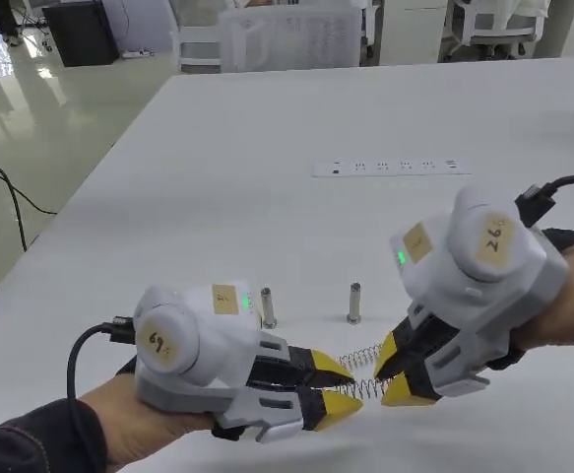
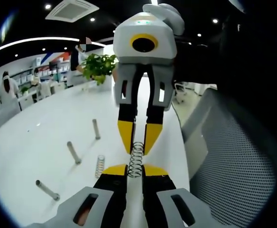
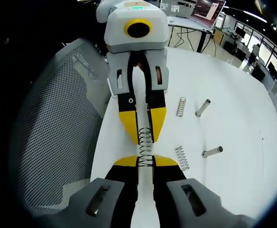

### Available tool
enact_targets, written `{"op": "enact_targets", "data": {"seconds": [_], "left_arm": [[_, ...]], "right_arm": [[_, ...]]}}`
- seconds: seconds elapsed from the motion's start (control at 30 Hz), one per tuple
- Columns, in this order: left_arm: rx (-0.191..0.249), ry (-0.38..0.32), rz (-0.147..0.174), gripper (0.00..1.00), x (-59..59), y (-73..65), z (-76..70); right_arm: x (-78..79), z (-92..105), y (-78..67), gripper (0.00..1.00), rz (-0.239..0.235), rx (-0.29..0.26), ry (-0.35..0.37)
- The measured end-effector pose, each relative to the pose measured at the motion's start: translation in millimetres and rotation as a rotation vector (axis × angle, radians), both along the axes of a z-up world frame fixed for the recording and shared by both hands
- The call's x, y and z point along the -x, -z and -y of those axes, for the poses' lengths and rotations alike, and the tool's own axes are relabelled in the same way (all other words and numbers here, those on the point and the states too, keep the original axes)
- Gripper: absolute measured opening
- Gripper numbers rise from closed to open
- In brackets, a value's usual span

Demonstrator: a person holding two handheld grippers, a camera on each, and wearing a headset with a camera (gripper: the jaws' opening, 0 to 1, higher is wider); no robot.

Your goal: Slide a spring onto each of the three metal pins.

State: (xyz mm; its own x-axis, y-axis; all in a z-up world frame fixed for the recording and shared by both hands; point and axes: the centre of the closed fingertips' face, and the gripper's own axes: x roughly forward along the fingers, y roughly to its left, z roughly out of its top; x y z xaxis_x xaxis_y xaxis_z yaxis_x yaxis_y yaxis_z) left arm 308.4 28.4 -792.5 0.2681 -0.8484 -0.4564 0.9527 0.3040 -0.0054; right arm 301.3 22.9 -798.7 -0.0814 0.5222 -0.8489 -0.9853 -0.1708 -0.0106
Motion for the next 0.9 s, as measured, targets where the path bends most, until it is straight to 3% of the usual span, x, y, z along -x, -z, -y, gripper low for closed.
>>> {"op": "enact_targets", "data": {"seconds": [0.9], "left_arm": [[0.043,0.027,0.0,0.02,5.4,-13.0,5.0]], "right_arm": [[1.9,1.4,6.3,0.09,-0.055,-0.026,0.051]]}}
